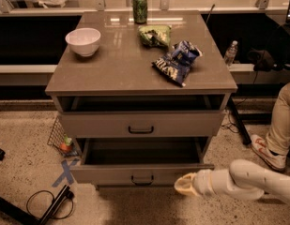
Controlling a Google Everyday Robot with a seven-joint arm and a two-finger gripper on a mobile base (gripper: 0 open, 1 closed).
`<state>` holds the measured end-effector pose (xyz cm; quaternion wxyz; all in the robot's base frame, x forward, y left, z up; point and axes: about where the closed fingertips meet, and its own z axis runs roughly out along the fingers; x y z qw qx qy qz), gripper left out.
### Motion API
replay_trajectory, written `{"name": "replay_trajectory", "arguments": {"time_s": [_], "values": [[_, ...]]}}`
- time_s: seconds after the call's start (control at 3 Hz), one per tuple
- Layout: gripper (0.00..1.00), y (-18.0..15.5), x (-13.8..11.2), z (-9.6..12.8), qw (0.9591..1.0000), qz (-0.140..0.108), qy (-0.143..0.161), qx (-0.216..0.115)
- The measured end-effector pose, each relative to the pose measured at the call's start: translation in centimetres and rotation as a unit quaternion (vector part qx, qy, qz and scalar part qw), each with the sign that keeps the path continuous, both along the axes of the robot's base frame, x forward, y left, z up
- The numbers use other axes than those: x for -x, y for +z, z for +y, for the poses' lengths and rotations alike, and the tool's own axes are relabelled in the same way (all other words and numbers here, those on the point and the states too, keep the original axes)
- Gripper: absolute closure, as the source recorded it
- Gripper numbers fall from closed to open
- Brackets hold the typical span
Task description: Close middle drawer
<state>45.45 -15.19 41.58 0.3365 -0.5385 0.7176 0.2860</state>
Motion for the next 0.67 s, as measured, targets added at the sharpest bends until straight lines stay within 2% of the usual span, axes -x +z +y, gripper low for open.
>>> {"name": "replay_trajectory", "arguments": {"time_s": [0.33, 0.67], "values": [[1.0, 0.6, -5.6, 0.1, 0.9999, -0.009, -0.014, -0.002], [1.0, 0.6, -6.6, 0.1, 0.9998, -0.009, -0.017, -0.003]]}}
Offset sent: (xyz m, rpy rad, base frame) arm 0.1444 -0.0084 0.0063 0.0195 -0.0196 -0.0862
